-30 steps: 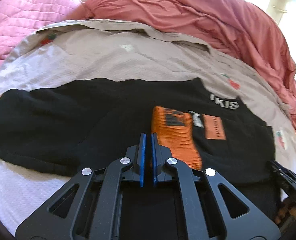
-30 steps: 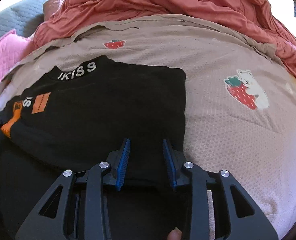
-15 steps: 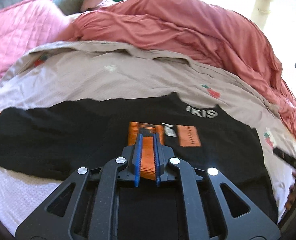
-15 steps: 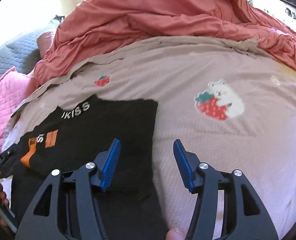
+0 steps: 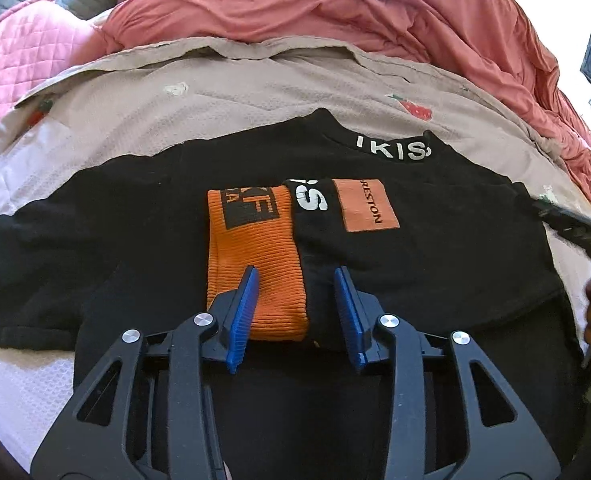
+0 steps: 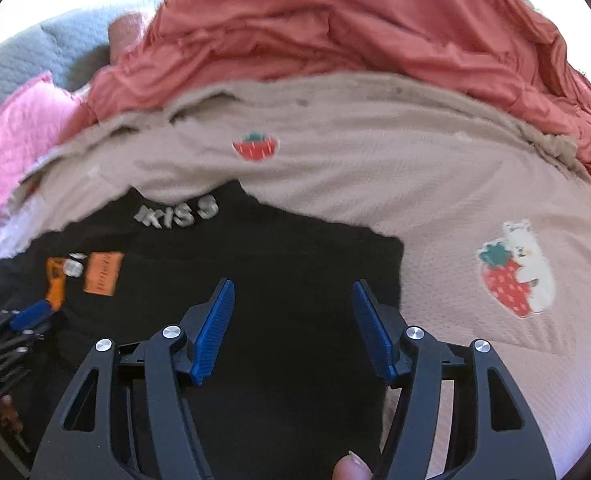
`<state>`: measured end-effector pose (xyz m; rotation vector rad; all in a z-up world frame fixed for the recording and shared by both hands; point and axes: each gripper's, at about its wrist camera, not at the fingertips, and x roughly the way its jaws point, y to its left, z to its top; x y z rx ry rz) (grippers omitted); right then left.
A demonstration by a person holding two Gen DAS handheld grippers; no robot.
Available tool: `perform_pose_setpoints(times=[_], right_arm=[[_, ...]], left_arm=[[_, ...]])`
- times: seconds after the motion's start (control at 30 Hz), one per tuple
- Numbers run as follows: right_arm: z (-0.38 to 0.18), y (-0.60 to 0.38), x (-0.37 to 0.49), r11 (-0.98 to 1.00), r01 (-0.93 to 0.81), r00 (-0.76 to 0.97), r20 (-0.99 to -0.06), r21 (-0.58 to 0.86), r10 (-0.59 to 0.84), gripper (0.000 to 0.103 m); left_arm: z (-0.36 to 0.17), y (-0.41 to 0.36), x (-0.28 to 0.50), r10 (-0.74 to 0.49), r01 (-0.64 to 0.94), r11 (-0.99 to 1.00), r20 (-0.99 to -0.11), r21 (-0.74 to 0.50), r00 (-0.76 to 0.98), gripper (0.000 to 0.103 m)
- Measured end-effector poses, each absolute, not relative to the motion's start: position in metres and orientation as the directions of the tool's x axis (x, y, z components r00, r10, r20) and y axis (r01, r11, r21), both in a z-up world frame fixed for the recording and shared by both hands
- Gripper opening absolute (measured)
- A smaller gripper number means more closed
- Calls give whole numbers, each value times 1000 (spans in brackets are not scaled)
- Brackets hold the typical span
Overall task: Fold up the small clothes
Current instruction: 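Lift both tools away from the folded sleeve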
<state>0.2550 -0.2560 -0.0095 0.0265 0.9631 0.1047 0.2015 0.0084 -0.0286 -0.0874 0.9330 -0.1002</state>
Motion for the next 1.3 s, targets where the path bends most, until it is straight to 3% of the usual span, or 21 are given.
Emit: perform_pose_setpoints(times=[0.07,0.37,0.5,0.67,1.17,1.3], right_arm=[[-27,-259,263,996,-61,503,-860,67,89,60],[-16,-255,250,995,-65,535,-839,77,100,64],[-2,-262,227,988,-70,559,-815,137,152,68],[5,-261,202,981,-92,564,-803,172,194,68],[-2,-241,172,978,-142,536,-819,153,206,69],[-17,-247,177,974,-102,485,-845,201,225,69]], left_arm=[[-29,9,201,-123,47,992,-799,-118,589,33],[-28,10,200,-133,37,990,-799,-138,587,35],[-16,9,195,-141,44,989,-788,-144,599,50],[-7,5,185,-112,43,993,-785,-108,610,59],[-20,-11,179,-97,94,994,-810,-51,579,59],[-34,-3,184,-135,71,991,-835,-115,534,60]])
